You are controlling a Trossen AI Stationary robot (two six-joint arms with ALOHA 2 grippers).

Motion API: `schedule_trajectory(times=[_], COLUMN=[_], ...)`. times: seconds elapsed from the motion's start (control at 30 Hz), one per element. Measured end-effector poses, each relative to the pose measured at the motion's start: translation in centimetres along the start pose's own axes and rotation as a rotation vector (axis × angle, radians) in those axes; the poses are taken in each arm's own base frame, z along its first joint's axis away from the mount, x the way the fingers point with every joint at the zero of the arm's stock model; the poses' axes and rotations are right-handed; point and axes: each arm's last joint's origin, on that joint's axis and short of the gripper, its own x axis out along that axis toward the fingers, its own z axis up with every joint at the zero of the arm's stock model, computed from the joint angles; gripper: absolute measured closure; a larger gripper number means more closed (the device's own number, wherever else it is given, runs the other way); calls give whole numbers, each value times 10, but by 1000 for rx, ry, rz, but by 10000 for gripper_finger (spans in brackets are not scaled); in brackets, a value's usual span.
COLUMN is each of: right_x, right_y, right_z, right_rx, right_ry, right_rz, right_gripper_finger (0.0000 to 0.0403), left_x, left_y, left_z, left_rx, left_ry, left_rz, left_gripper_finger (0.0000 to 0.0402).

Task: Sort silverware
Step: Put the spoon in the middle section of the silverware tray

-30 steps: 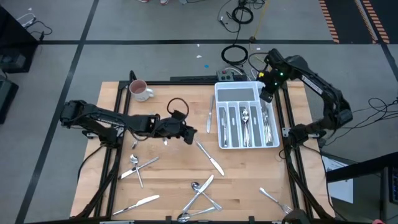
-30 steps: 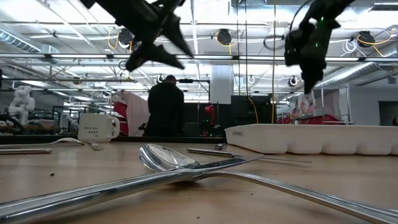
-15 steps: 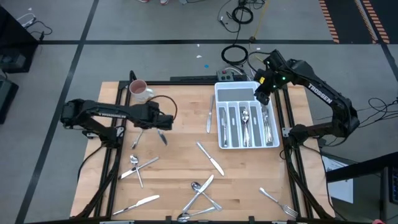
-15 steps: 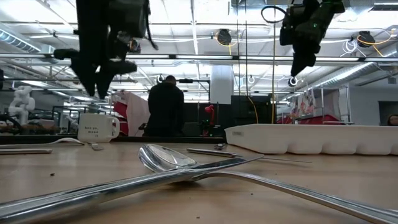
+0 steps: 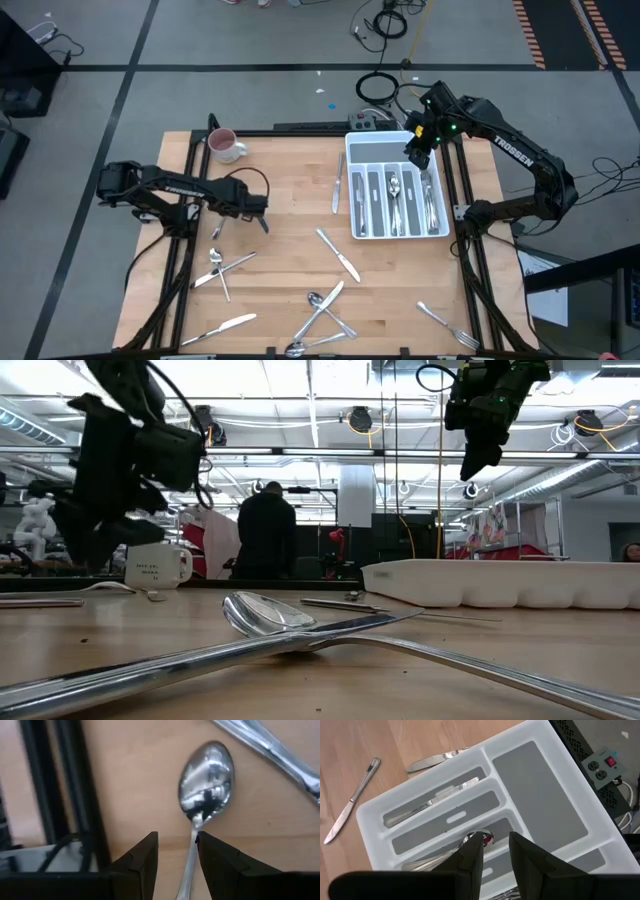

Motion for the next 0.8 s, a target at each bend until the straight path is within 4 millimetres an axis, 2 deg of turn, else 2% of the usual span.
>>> schedule_trajectory(times=[0.17, 0.33, 0.57, 0.63, 0.77, 0.8], right_x=[0, 0, 0, 0, 0, 0], right_y=[0, 0, 0, 0, 0, 0], right_z=[0, 0, 0, 0, 0, 0], right_rx=[0, 8, 25, 28, 54, 54], right_ry=[0, 0, 1, 1, 1, 1], right_rz=[0, 0, 0, 0, 0, 0], right_gripper_finger=[316, 316, 316, 316, 316, 316], left_x=[14, 24, 33, 36, 39, 39], left_y=[-7, -4, 0, 0, 1, 1], left_z=[0, 3, 8, 10, 14, 14], left_rx=[26, -11, 38, 21, 26, 36], left_ry=[9, 12, 12, 17, 17, 16], left_rz=[-111, -117, -121, -140, -151, -151], left_gripper_finger=[258, 258, 264, 285, 371, 383])
